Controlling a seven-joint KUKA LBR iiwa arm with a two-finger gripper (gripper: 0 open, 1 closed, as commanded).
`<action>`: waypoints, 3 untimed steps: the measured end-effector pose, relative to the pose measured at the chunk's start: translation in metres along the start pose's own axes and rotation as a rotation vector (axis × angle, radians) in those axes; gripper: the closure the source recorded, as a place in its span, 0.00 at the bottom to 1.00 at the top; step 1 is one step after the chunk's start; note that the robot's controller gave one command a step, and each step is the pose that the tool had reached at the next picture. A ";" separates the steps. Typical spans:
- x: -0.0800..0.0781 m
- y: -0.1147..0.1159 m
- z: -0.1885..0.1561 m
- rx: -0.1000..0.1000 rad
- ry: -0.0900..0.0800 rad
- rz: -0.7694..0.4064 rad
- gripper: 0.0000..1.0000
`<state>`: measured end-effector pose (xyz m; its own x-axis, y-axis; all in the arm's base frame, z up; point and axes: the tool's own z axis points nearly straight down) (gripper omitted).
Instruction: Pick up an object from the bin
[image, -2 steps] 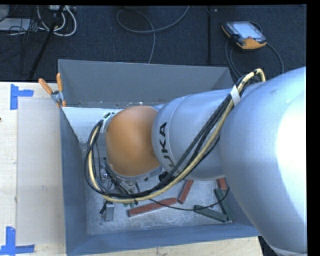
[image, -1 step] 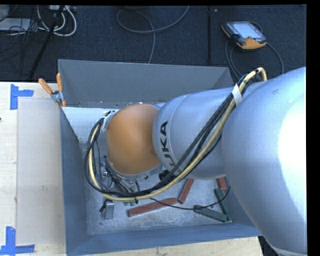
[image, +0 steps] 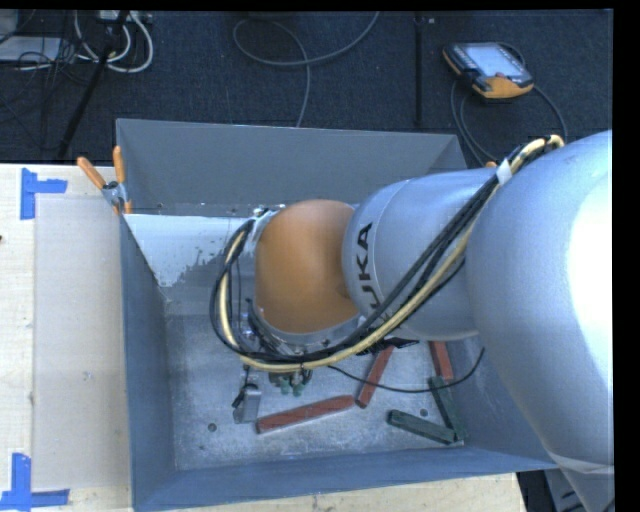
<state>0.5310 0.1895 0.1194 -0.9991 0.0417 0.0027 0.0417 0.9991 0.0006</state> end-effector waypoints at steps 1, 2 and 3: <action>-0.039 -0.018 -0.003 0.004 -0.002 -0.011 0.00; -0.006 -0.049 0.018 -0.001 -0.003 -0.034 0.00; -0.012 -0.074 0.015 0.001 0.002 -0.180 0.00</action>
Offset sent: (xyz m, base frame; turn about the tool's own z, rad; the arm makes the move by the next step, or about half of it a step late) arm -0.0147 -0.0717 -0.0305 -0.0364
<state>0.5395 0.1155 0.1044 -0.9905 -0.1377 0.0045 -0.1377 0.9905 0.0001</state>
